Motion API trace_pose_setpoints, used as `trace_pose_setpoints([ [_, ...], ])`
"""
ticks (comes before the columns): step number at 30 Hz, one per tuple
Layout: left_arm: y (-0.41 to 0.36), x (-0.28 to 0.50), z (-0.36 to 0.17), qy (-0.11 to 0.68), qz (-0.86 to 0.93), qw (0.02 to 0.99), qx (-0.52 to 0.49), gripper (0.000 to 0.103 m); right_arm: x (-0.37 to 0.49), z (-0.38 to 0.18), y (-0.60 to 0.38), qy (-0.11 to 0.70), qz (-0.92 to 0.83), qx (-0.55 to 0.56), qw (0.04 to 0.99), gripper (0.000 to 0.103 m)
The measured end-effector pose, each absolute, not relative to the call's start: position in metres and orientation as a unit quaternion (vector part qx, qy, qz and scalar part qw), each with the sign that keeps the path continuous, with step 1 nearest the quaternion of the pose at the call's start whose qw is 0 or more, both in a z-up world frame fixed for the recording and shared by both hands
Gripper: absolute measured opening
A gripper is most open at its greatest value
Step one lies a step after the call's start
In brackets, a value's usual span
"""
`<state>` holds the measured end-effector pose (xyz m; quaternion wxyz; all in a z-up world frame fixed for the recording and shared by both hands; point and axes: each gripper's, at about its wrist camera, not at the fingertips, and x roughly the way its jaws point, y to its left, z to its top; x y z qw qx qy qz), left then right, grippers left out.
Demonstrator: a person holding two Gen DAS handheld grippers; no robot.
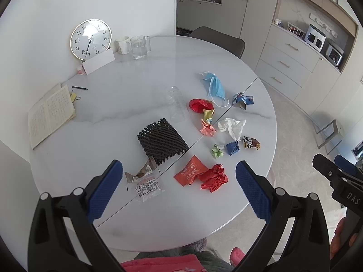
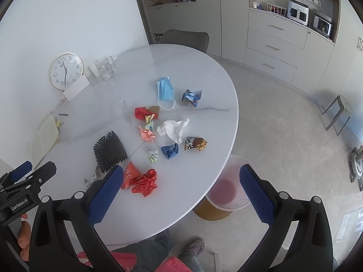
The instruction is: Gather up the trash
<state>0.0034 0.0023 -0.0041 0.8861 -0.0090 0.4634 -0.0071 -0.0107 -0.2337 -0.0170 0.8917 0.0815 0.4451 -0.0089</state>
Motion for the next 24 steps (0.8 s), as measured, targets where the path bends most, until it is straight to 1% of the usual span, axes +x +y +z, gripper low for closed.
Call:
trace_pose_setpoints([
  [24,0.0095,0.0103,-0.0074,0.472,-0.007,0.882,-0.013,0.095,-0.0069,-0.0199,-0.2292,0.452,-0.009,0.075,0.889,0.101],
])
